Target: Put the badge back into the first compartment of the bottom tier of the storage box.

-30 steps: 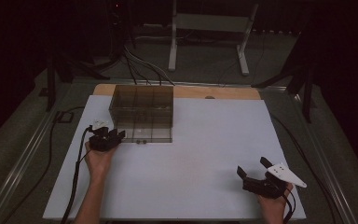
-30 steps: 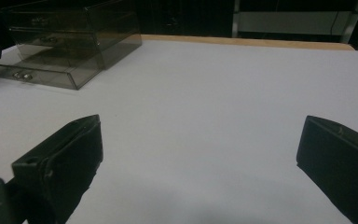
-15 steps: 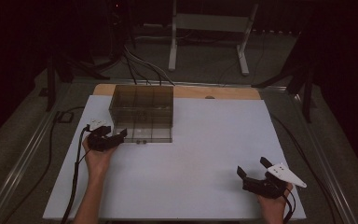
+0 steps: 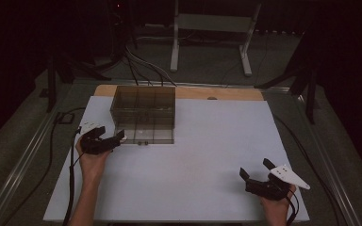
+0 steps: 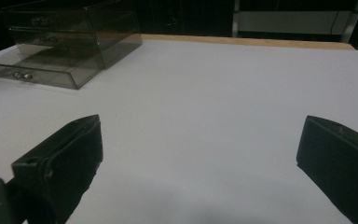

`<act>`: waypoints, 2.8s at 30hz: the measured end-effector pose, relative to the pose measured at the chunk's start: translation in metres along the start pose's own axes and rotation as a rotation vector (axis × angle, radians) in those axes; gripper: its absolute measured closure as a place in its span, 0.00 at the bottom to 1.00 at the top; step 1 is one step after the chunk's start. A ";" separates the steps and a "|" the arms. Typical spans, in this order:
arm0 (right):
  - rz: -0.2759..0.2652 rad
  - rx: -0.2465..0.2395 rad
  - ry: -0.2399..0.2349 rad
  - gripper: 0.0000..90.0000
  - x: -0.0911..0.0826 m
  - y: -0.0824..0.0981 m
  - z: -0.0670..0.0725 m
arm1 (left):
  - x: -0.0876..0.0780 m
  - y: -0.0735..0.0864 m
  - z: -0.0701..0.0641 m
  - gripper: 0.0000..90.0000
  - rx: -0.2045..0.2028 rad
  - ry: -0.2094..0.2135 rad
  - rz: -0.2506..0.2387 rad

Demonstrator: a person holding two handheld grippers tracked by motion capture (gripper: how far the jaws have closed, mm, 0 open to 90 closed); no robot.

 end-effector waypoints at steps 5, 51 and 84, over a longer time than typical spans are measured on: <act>0.004 -0.001 0.001 0.01 0.000 0.000 0.000 | -0.007 0.000 0.001 0.13 0.019 0.001 0.003; 0.002 -0.006 0.002 0.01 0.000 0.000 0.001 | -0.052 0.019 0.008 0.01 0.082 0.028 -0.054; 0.001 -0.009 -0.017 0.01 0.000 0.000 0.005 | -0.088 0.051 0.020 0.01 0.106 0.039 -0.148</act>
Point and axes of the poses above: each handheld gripper's, and its own axes: x roughly forward along the jaws, y roughly out of its underside, z roughly to its left, the point moved 7 cm from there along x, roughly forward along the jaws, and after that the axes turned 11 degrees about -x, right-handed, at the moved point
